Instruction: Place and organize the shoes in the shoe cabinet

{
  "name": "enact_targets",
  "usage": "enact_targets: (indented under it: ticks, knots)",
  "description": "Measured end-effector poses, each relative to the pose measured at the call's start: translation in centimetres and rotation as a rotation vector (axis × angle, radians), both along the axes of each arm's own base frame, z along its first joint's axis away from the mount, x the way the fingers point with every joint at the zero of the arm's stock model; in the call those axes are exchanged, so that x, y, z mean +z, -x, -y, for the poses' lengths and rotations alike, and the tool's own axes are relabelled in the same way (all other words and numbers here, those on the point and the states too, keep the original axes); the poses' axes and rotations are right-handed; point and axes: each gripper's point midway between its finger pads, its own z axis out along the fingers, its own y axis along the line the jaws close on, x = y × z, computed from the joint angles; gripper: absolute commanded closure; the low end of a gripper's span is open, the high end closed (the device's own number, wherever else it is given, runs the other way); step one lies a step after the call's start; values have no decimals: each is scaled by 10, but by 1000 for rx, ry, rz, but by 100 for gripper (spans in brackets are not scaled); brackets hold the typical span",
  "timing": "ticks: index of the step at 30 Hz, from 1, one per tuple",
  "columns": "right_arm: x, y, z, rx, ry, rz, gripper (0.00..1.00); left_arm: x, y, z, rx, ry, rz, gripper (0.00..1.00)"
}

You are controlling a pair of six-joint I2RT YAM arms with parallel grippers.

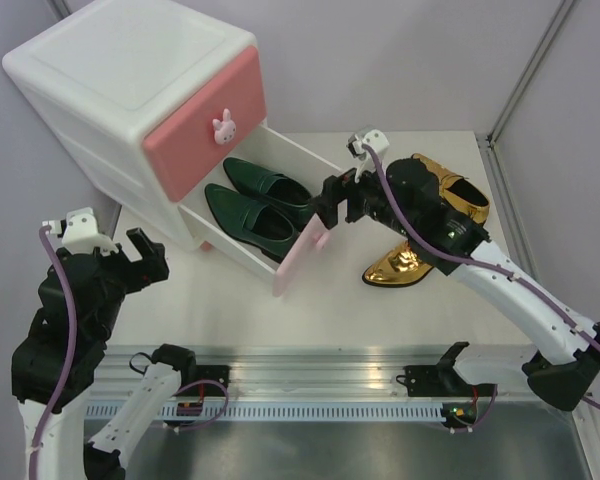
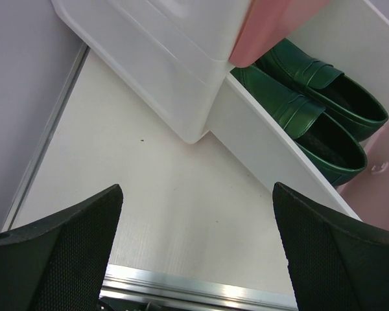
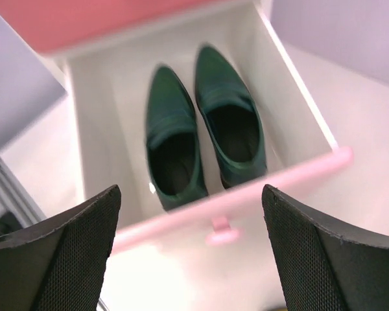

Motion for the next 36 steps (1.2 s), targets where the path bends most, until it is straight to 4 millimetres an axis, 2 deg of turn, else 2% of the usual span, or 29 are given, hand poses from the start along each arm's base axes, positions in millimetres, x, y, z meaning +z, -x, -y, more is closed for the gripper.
enact_targets:
  ticks: [3,4,7,9,11,15,20,28,31,36]
  knots:
    - [-58,3,16,-14,98,-60,5,1,1,0,-3,3,6,0]
    - [-83,6,22,-13,137,-90,4,1,2,0,-3,3,9,0]
    - [-139,16,32,21,215,-166,5,2,4,-1,-2,5,14,0]
    - [-168,24,33,59,247,-209,7,2,4,-1,-2,5,15,0]
    - [-185,29,30,98,258,-225,8,2,4,-1,-2,5,15,0]
    - [-203,27,17,163,255,-221,9,2,4,-1,-2,5,15,0]
    - [-217,9,5,192,243,-208,9,2,4,0,-3,5,14,0]
    - [-237,-11,9,199,251,-220,14,1,4,-1,-2,4,12,0]
    - [-238,-10,6,230,253,-213,20,1,4,-1,-2,3,8,0]
    - [-243,-9,-1,276,254,-212,39,-2,-2,1,-2,-3,-15,0]
